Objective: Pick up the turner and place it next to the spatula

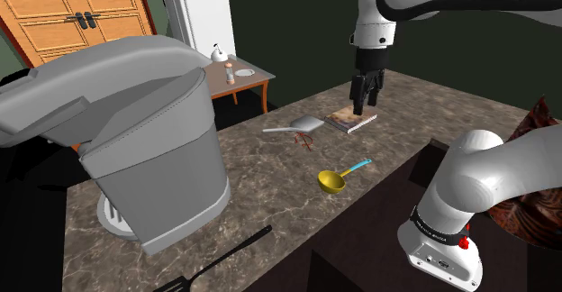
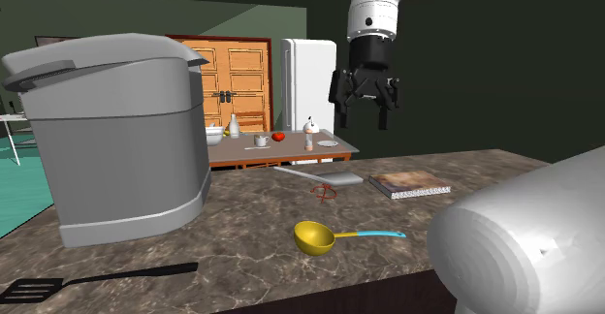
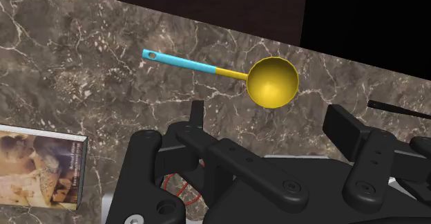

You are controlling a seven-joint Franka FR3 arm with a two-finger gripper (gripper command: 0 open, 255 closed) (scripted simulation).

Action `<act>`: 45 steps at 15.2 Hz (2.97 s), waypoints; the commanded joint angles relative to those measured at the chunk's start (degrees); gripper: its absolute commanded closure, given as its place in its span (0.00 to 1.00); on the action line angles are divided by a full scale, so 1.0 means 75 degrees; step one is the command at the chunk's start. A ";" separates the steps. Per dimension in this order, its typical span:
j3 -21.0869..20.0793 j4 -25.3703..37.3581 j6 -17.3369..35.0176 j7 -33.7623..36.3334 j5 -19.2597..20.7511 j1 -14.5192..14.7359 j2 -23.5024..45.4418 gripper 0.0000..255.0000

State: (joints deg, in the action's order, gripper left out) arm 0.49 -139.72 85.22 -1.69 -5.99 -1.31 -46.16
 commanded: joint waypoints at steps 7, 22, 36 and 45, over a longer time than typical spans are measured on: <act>0.1049 -0.0071 0.1284 -0.2540 0.0695 0.0365 0.1102 0.00; 0.2730 0.1929 0.3775 -0.8784 0.0152 0.1546 0.5427 0.00; 0.2309 0.3980 0.4463 -1.2311 -0.1166 0.1602 0.8277 0.00; 0.2266 0.3796 0.4783 -1.2370 -0.1259 0.1613 0.8425 0.00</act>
State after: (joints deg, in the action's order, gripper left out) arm 17.48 -111.26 121.08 -94.46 -15.42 10.80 17.00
